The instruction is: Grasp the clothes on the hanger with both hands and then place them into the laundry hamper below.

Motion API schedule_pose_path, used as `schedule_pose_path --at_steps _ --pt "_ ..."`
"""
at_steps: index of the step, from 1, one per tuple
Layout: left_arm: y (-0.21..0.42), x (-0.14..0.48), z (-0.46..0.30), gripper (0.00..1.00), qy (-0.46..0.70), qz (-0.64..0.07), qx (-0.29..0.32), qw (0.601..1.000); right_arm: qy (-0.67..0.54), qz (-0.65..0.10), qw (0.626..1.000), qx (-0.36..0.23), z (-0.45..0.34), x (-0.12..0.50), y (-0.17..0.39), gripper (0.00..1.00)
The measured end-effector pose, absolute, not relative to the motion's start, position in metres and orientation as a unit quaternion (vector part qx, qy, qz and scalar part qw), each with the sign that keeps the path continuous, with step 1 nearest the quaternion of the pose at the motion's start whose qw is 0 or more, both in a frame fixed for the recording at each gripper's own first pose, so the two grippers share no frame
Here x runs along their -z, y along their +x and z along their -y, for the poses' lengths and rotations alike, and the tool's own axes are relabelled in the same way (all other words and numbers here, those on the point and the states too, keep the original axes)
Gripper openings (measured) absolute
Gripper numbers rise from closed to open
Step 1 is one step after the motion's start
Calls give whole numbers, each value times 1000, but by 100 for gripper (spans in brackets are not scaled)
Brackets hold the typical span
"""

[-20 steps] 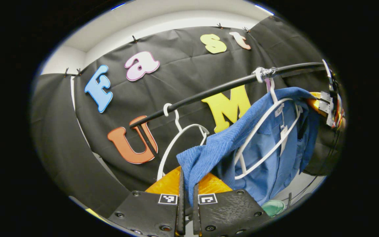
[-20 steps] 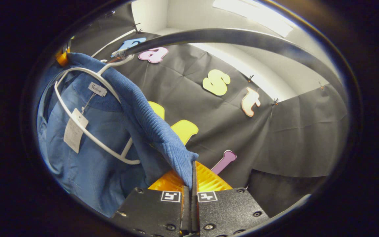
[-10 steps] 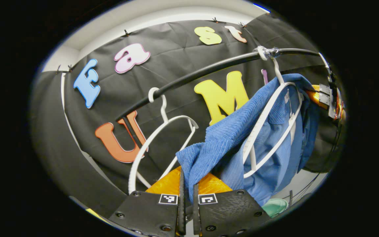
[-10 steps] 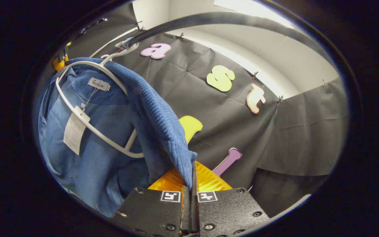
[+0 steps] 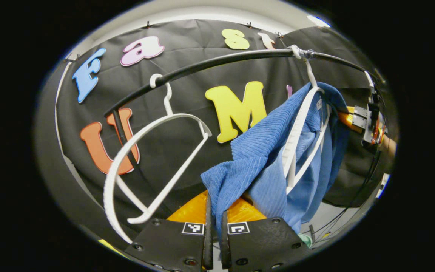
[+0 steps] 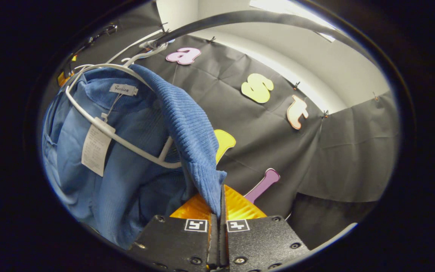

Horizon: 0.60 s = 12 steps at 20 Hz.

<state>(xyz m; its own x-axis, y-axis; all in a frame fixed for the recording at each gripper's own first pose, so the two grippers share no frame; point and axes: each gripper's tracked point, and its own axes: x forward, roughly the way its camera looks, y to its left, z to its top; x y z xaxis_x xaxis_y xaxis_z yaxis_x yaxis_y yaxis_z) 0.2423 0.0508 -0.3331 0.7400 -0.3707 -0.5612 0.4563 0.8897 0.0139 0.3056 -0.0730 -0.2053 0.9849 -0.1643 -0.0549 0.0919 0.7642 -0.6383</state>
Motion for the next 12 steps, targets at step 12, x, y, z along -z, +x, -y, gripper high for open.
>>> schedule_pose_path --at_steps 12 --pt "227 297 -61 9 48 -287 239 926 -175 -17 981 76 85 193 322 7"
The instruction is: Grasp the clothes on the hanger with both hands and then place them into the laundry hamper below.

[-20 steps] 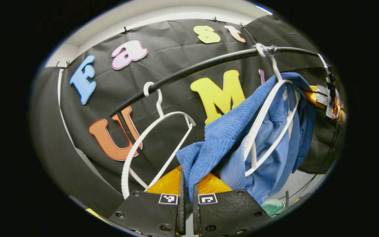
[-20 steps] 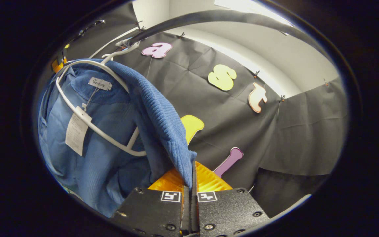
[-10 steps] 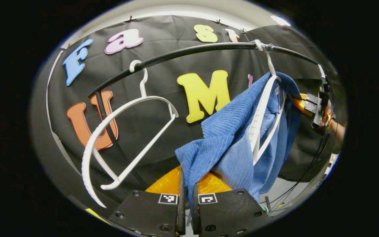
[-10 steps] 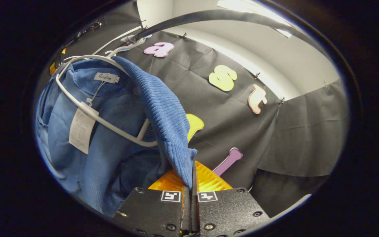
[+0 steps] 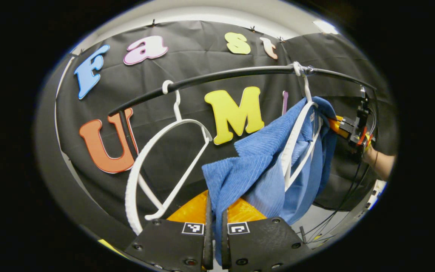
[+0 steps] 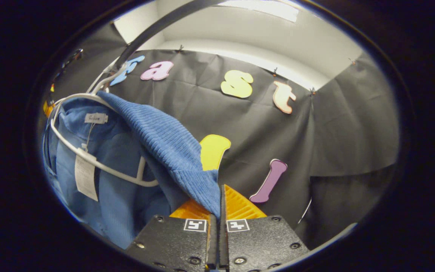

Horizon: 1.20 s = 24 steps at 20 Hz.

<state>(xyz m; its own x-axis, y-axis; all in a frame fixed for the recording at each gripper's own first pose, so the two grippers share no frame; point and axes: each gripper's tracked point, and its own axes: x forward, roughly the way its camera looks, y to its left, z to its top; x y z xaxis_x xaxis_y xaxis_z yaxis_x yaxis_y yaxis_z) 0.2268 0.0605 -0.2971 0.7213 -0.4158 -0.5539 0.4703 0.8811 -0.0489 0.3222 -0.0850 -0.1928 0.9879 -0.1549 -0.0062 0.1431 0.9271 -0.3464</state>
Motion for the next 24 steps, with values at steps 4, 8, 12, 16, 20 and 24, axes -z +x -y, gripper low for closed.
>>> schedule_pose_path --at_steps 4,8,12,16,20,24 --pt "230 281 -71 8 56 -287 228 929 -187 -1 978 87 83 189 331 6" --pt "242 275 -79 9 92 -257 200 941 -193 -6 978 79 83 196 335 6" --pt "237 327 -75 8 86 -301 210 926 -142 -77 986 51 76 237 346 6" --pt "229 351 -58 12 -8 -323 232 917 0 -182 983 36 93 303 334 6" --pt "219 365 -39 8 -34 -324 232 916 2 -218 976 27 87 345 306 6" --pt "199 371 -30 13 -68 -322 224 917 20 -245 969 9 65 365 282 5"
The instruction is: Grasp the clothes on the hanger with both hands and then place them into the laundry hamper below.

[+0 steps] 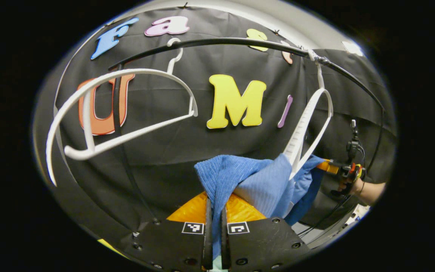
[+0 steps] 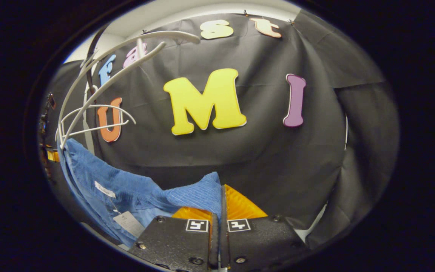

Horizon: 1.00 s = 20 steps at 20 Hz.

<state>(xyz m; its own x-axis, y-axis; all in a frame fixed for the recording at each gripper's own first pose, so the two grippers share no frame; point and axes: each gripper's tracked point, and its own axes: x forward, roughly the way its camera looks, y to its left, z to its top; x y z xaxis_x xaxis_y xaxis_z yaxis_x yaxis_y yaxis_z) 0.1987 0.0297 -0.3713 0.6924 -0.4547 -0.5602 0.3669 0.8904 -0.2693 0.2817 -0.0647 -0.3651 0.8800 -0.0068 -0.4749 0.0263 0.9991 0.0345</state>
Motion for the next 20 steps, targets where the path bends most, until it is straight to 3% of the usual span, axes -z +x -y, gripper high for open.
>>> schedule_pose_path --at_steps 2,4,5,14,20 --pt "193 374 -28 8 -89 -321 214 918 32 -257 966 2 54 373 271 5" --pt "185 376 -29 13 -102 -322 202 919 47 -272 961 -8 41 383 260 5" --pt "179 377 -30 8 -106 -322 197 920 53 -280 958 -16 32 388 253 5" --pt "133 381 -50 7 -134 -331 138 924 134 -340 927 -81 -63 415 189 5" --pt "83 403 -34 8 -136 -363 136 912 164 -368 909 -104 -106 423 151 5"
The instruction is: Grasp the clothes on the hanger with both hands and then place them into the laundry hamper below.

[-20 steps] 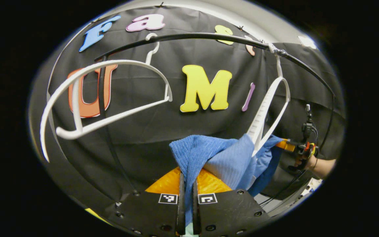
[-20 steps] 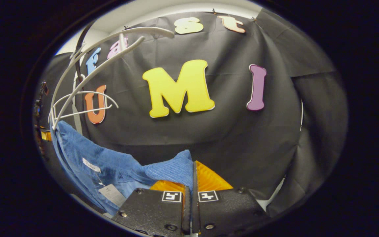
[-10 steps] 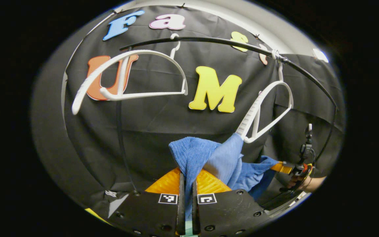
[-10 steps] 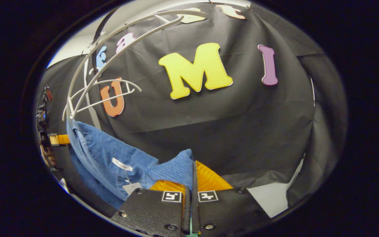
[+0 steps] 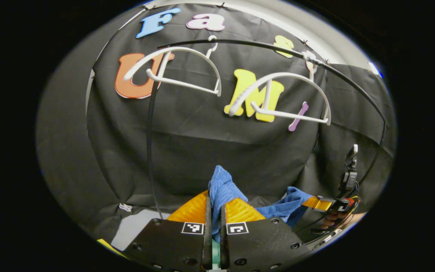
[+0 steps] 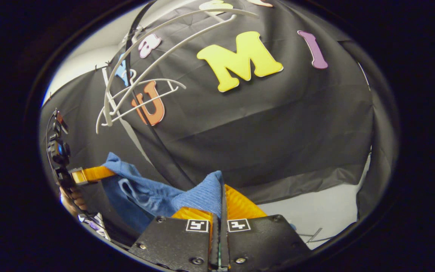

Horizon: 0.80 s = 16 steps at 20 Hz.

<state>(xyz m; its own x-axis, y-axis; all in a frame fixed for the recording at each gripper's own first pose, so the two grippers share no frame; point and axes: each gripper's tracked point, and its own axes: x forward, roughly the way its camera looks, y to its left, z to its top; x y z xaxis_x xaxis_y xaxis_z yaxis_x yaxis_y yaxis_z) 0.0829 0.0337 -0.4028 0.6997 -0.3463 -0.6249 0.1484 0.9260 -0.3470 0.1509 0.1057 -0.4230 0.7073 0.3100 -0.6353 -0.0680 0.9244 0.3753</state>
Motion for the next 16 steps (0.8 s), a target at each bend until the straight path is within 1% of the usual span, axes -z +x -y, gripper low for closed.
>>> schedule_pose_path --at_steps 6,11,13,16 --pt "49 408 7 8 -134 -377 157 903 200 -386 891 -129 -139 417 123 5" --pt "32 392 42 8 -132 -372 181 901 235 -385 879 -156 -166 395 111 5" --pt "27 393 49 8 -138 -372 182 900 247 -381 875 -168 -172 386 111 5" --pt "14 403 50 8 -137 -380 175 898 262 -403 861 -168 -175 397 105 5"
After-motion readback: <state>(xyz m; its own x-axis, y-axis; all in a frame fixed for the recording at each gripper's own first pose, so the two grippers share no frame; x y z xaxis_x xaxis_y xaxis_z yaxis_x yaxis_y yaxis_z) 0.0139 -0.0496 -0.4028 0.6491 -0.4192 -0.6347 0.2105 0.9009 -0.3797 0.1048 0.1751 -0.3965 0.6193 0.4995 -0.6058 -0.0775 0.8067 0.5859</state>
